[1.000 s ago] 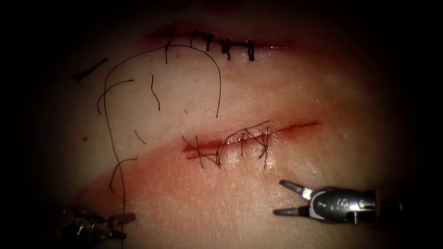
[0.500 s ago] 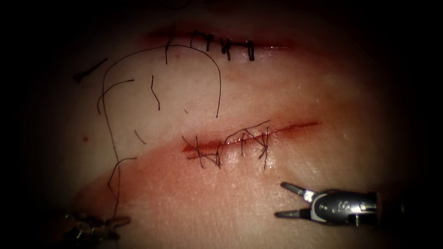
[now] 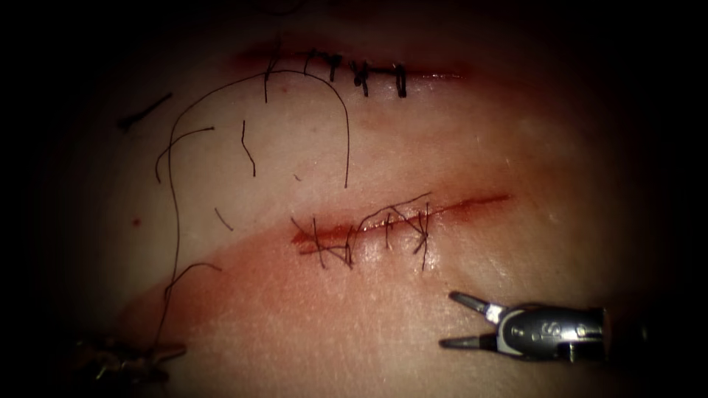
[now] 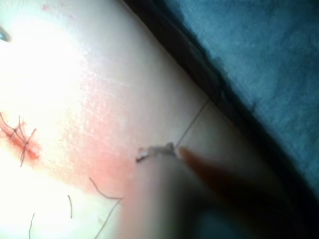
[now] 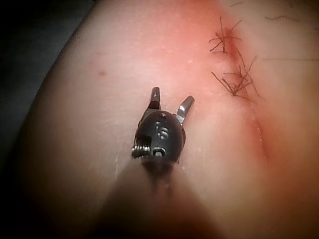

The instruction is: Wound Closure

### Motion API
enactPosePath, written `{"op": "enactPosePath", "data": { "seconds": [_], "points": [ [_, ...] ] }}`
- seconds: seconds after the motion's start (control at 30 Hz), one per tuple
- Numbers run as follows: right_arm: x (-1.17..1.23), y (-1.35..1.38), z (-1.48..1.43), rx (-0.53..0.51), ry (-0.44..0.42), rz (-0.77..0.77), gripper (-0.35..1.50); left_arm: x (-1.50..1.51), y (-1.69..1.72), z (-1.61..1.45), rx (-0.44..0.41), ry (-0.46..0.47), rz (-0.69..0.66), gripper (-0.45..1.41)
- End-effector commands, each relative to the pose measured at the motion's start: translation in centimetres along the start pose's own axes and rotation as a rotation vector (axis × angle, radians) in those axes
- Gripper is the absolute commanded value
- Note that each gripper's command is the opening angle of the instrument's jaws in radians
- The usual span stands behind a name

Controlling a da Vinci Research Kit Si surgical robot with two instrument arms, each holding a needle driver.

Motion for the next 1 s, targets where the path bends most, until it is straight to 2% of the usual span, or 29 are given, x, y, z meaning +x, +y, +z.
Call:
{"op": "enactPosePath", "data": {
  "seconds": [0.03,0.07,0.1,0.17,0.27,0.3,0.33,0.37,0.4,0.43,0.53,0.57,0.7,0.8,0.83,0.9,1.0],
  "points": [
    [-0.04,-0.09,0.06,0.004,0.0,0.004,1.38,0.03,-0.03,0.04,0.004,-0.01,-0.015,0.58],
    [-0.04,-0.09,0.06,0.004,0.0,0.004,1.38,0.03,-0.03,0.04,0.004,-0.01,-0.015,0.58],
    [-0.04,-0.09,0.06,0.003,0.0,0.004,1.38,-0.01,-0.14,-0.05,0.034,-0.014,-0.048,0.75],
    [-0.03,-0.09,0.07,0.002,0.0,0.004,1.4,-0.05,-0.25,-0.13,0.081,-0.02,-0.086,0.93],
    [-0.03,-0.09,0.07,0.002,-0.001,0.004,1.4,-0.15,-0.43,-0.27,0.162,-0.012,-0.184,1.01],
    [-0.03,-0.09,0.07,0.002,0.0,0.004,1.4,-0.25,-0.56,-0.41,0.228,0.022,-0.332,0.8],
    [-0.03,-0.09,0.07,0.003,0.0,0.004,1.4,-0.28,-0.61,-0.47,0.263,0.043,-0.401,0.71],
    [-0.03,-0.09,0.07,0.002,0.0,0.004,1.4,-0.32,-0.64,-0.53,0.308,0.074,-0.504,0.69],
    [-0.04,-0.1,0.08,0.002,0.0,0.003,1.4,-0.37,-0.65,-0.61,0.354,0.142,-0.702,0.78],
    [-0.04,-0.11,0.08,0.0,0.003,0.009,1.4,-0.4,-0.59,-0.65,0.343,0.246,-0.944,0.83],
    [-0.04,-0.11,0.08,0.002,0.0,0.009,1.4,-0.4,-0.46,-0.64,0.304,0.31,-1.182,0.96],
    [-0.04,-0.11,0.08,0.002,0.0,0.009,1.4,-0.38,-0.35,-0.57,0.242,0.374,-1.313,1.0],
    [-0.04,-0.12,0.12,-0.001,-0.001,0.009,1.4,-0.3,-0.15,-0.32,0.124,0.47,-1.466,1.03],
    [-0.04,-0.13,0.15,-0.004,-0.001,0.009,1.4,-0.26,-0.07,-0.17,0.104,0.488,-1.503,1.05],
    [-0.04,-0.17,0.2,0.003,0.005,0.007,1.4,-0.21,0.01,0.08,0.106,0.498,-1.562,1.05],
    [-0.04,-0.19,0.22,0.008,0.002,0.01,1.41,-0.22,0.04,0.28,0.091,0.514,-1.65,1.03],
    [-0.04,-0.21,0.2,0.01,0.0,0.009,1.41,-0.31,0.04,0.39,0.083,0.521,-1.674,1.03]
  ]
}}
